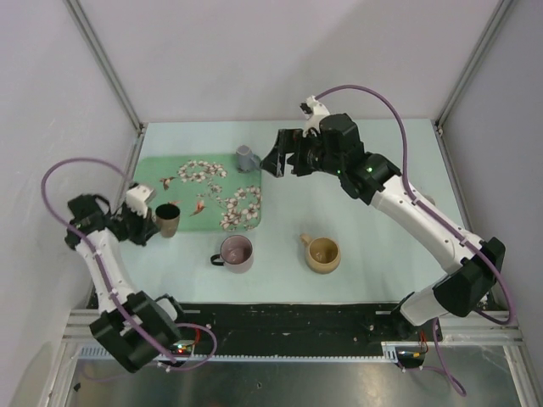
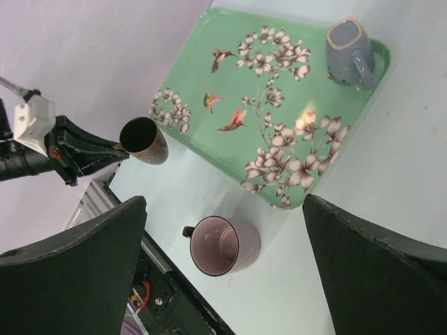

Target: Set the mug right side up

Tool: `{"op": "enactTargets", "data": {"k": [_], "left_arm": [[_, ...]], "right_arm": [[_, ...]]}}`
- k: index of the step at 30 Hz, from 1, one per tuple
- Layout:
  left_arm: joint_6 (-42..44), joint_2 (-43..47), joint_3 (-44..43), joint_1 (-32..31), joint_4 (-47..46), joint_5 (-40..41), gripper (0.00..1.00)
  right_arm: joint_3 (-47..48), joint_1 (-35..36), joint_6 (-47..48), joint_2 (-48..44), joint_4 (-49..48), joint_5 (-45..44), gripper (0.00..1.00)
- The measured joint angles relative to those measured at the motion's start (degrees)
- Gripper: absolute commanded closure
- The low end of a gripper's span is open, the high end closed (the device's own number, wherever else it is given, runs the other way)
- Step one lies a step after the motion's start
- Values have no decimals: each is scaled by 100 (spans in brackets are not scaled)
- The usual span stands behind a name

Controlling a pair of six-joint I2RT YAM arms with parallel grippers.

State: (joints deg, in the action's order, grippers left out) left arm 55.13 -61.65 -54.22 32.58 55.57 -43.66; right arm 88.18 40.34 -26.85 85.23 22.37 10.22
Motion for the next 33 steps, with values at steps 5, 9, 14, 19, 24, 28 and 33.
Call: {"op": "enactTargets", "data": {"k": [5,9,14,19,24,28,33], "left_arm": [[988,-81,527,1449,319,-546,100],[2074,-555,592,2337,466,-756,100],[3504,-962,723,2889,826,-782,100],[4795,-1355,839,3309,1329,-796,100],[5440,-2004,820,3600,1808,-804,100],[5624,-2216,785,3781,1954,-809,100],[5735,-2234,785,3836,2050,-726,100]], "right_arm": [[501,120,302,181,234,103,1],[791,319,590,199,400,55,1],[905,463,785,225,575,-9,1],[1217,555,955,463,756,-37,1],[1725,669,1097,879,994,-57,1],[2083,761,1228,1156,1163,-92,1],[2260,798,1311,1272,1322,-118,1]]}}
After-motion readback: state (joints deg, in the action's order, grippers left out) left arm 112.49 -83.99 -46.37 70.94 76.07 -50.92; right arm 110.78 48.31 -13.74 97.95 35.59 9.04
